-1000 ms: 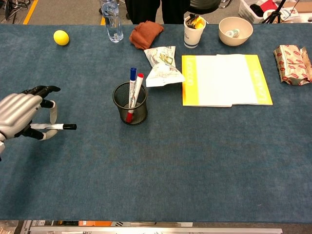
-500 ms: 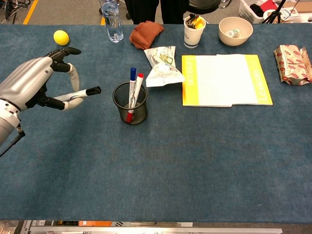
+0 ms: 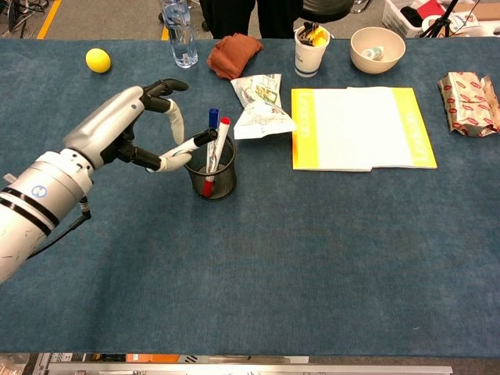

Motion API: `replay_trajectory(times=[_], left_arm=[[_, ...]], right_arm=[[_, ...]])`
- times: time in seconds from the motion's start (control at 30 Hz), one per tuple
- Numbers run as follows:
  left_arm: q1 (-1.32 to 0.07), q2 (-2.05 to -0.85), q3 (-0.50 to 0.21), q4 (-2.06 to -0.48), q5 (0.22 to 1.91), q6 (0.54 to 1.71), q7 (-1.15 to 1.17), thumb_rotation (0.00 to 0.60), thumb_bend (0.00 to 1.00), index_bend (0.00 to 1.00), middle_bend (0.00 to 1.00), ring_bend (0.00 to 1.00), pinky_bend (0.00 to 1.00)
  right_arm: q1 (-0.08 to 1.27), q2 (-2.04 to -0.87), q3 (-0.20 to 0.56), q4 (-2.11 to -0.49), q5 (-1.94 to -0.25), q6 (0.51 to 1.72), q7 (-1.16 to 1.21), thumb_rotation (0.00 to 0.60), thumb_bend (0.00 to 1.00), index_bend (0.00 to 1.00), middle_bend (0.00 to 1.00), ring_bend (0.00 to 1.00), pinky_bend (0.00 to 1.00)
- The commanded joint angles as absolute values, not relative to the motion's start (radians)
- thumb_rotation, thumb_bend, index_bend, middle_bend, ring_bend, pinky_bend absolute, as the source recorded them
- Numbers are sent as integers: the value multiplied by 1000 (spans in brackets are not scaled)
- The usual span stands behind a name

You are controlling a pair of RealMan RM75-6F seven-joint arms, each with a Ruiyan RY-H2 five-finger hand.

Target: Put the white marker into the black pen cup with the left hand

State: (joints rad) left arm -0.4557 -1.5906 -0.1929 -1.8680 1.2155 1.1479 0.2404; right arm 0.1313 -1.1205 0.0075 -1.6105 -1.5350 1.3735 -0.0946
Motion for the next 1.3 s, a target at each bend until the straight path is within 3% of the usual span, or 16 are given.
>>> replay_trajectory(times=[0.03, 1.3], left_arm=[[-480, -1628, -215, -1842, 1203, 1136, 211, 600, 243, 613, 114, 94, 163], [-513, -1837, -230, -1616, 1267, 1204, -54, 600, 243, 613, 116, 95, 169]], right_arm=[[131, -1119, 7, -1611, -1537, 1376, -91, 600, 61, 339, 317, 253, 315], [123, -1111, -2, -1620, -1550, 1387, -81, 600, 61, 339, 317, 253, 315]])
